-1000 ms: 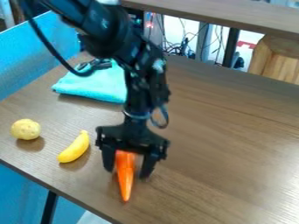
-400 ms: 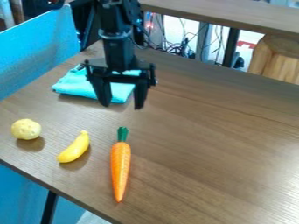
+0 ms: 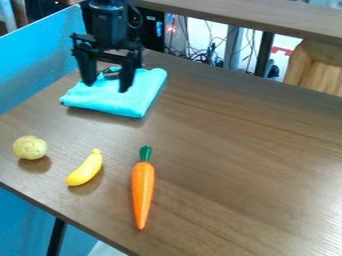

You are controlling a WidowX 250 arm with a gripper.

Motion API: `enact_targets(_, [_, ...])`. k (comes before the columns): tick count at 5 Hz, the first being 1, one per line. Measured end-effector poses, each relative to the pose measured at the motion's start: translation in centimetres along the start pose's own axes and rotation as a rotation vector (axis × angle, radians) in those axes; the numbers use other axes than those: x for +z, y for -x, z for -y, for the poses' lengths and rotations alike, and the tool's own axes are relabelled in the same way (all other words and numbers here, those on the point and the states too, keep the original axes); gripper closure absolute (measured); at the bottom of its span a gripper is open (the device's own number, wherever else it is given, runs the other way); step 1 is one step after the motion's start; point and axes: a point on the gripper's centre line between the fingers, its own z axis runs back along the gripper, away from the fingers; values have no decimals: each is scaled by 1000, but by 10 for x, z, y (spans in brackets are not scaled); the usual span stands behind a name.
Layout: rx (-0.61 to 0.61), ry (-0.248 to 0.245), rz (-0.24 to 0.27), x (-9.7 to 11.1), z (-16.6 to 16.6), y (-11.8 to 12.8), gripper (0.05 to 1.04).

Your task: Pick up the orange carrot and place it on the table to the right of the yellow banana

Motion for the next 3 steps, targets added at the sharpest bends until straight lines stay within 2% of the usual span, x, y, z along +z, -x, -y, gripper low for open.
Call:
enact_targets(1, [6,-30,-26,-2,-22,-11,93])
enact_targets(2, [1,-45,-51,-3,-29,-19,93])
enact_targets(3, [-22,-83,-52,0,-36,-23,93])
